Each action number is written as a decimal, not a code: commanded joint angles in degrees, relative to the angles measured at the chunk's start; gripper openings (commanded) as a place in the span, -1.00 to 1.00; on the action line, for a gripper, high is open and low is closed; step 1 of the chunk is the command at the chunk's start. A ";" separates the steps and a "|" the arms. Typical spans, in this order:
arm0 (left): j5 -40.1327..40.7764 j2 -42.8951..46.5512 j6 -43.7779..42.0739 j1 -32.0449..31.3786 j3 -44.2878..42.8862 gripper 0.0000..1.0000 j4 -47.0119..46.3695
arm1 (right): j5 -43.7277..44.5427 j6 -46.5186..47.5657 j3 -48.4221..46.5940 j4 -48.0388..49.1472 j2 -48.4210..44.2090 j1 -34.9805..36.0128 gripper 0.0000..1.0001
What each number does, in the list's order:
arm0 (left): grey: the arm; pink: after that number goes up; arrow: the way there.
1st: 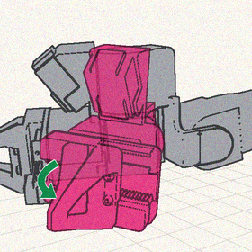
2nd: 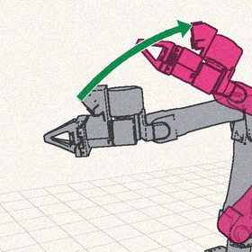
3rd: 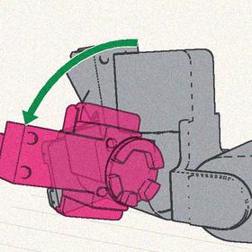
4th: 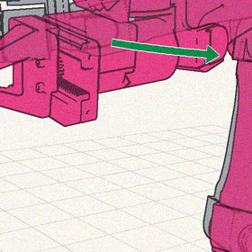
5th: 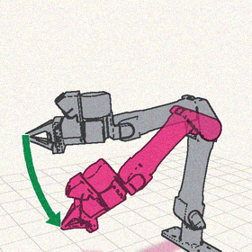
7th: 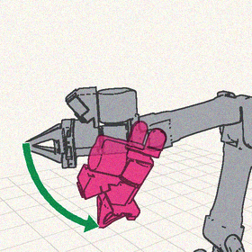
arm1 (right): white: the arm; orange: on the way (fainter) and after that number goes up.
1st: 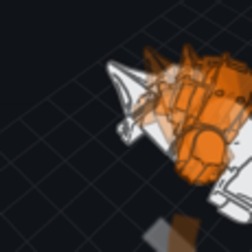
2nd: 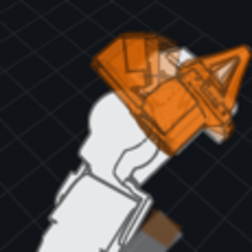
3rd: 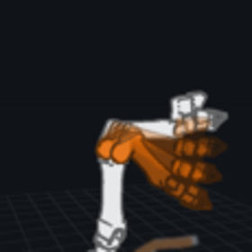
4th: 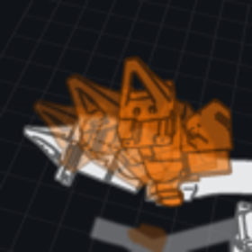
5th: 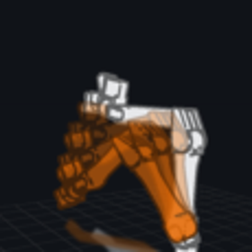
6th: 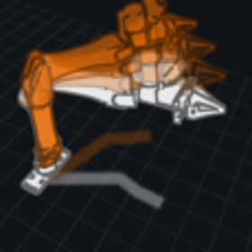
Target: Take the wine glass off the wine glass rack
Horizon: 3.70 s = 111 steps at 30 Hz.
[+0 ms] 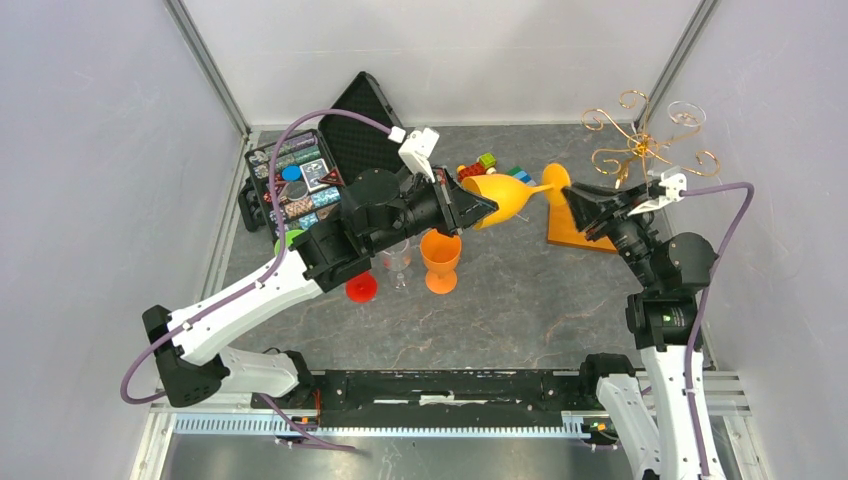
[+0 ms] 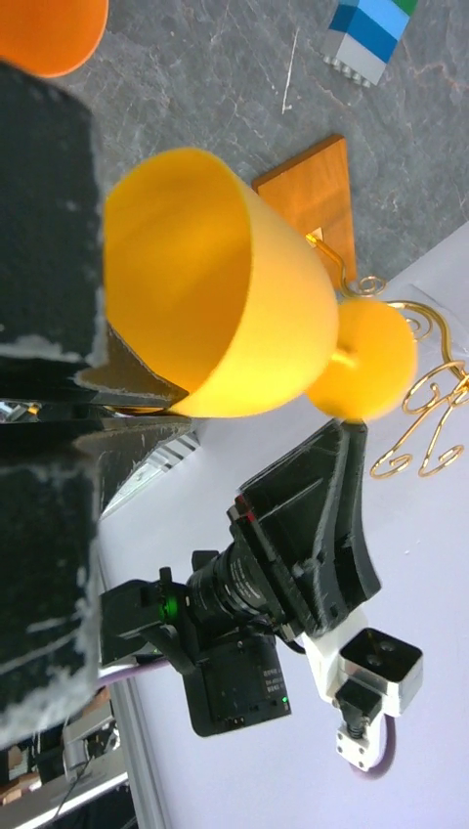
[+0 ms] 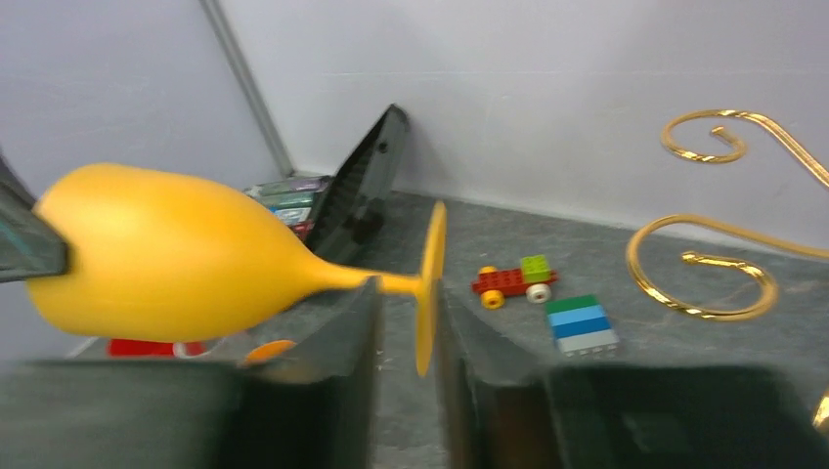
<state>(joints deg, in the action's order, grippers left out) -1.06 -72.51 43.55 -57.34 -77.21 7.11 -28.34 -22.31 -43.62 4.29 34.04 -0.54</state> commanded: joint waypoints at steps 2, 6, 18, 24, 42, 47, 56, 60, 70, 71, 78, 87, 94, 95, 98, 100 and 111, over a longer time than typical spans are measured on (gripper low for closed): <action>-0.14 0.38 -6.52 0.13 -3.50 -0.95 2.21 | -2.84 3.40 -1.76 1.46 -0.48 0.19 0.11; -0.55 -1.45 -13.02 0.07 -8.04 -0.96 12.80 | -0.31 7.96 -3.58 -2.32 -1.65 0.23 0.57; 0.60 -17.04 -22.92 -2.59 -22.59 -0.96 38.67 | 13.30 13.43 -9.19 -9.98 -4.86 0.23 0.63; 4.72 -29.91 -26.78 -5.18 -33.08 -0.95 49.05 | 26.57 18.72 -11.42 -14.50 -6.58 0.27 0.63; 11.81 -49.33 -30.53 -6.14 -49.85 -0.95 57.84 | 31.98 21.84 -11.97 -17.15 -6.41 0.23 0.63; 12.90 -49.96 -30.28 -6.12 -49.97 -0.82 57.75 | 32.17 23.21 -12.06 -17.53 -6.18 0.24 0.63; 14.14 -48.37 -30.28 -6.04 -50.63 -0.47 57.80 | 32.56 23.23 -14.76 -20.18 -4.47 0.19 0.63; 10.67 -43.77 -30.45 -6.05 -51.31 -0.07 55.89 | 31.16 23.59 -17.83 -21.43 -2.95 0.25 0.64; 8.70 -20.26 -31.38 -5.96 -34.60 0.99 40.57 | 43.49 39.48 -40.55 -36.38 15.59 0.23 0.86; 9.84 -17.28 -31.42 -5.94 -31.46 1.00 38.73 | 45.24 40.55 -42.37 -36.81 17.61 0.23 0.86; 12.76 -3.52 -31.51 -5.53 -17.27 1.00 29.76 | 62.33 48.81 -51.27 -34.84 32.97 0.26 0.50; 14.73 -2.01 -31.57 -5.40 -15.19 1.00 27.67 | 67.09 54.85 -58.56 -35.63 49.33 -0.66 0.41; 16.61 1.49 -32.05 -4.99 -6.81 1.00 23.14 | 65.17 55.18 -63.56 -32.33 54.80 -0.74 0.22; 16.15 2.24 -31.81 -4.90 -5.61 1.00 22.48 | 64.38 55.38 -63.77 -32.32 55.03 -0.83 0.23; 14.64 3.35 -31.77 -4.48 -3.36 1.00 21.24 | 62.73 55.44 -63.54 -32.08 55.96 -0.81 0.25; 14.10 3.78 -32.39 -4.23 -2.49 1.00 21.20 | 62.74 54.30 -63.12 -32.20 56.71 -0.81 0.26; 12.57 6.21 -32.70 -1.39 3.94 1.00 18.11 | 63.93 52.19 -62.53 -33.39 60.18 -0.51 0.17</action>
<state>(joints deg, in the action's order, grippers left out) 12.86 -67.22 12.99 -59.92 -74.00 28.93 35.57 30.96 -104.79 -29.67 93.30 -1.19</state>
